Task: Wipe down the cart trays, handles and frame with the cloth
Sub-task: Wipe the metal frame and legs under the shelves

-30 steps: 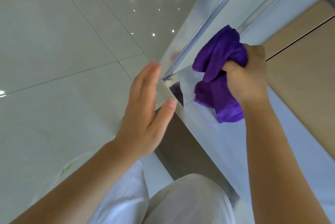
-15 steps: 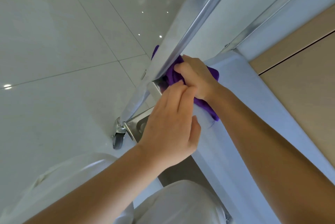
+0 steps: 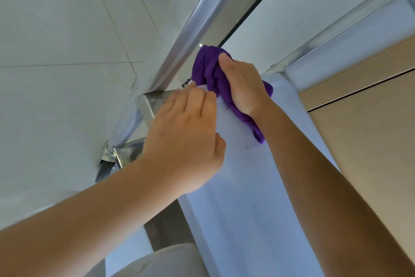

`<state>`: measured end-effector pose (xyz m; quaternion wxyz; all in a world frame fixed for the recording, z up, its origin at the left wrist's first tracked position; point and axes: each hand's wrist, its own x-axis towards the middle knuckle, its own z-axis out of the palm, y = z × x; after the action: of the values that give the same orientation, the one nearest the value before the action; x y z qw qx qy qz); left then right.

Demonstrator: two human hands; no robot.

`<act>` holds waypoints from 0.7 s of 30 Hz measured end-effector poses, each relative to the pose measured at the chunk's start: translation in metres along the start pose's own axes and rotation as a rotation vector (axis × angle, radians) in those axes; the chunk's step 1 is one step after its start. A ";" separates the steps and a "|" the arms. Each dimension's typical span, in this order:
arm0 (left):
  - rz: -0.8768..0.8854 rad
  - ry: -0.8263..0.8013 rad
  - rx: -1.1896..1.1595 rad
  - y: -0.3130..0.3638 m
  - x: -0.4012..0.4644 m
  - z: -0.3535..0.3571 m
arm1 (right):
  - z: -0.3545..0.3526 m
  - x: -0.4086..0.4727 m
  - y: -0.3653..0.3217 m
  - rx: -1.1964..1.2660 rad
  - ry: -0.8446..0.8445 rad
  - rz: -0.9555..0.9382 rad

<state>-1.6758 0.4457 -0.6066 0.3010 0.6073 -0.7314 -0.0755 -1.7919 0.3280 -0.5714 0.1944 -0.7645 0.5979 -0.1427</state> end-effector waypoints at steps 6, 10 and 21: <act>-0.027 -0.051 0.002 0.005 0.003 0.000 | -0.022 0.015 0.032 -0.094 0.047 0.048; -0.046 -0.056 -0.002 0.007 0.001 0.002 | -0.035 0.027 0.049 -0.157 0.089 0.144; -0.047 -0.001 -0.033 0.002 0.002 0.002 | -0.057 0.068 0.087 -0.385 0.038 0.397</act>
<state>-1.6787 0.4438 -0.6070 0.3088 0.6193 -0.7156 -0.0947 -1.8763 0.2368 -0.5627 0.0583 -0.6524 0.7557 0.0004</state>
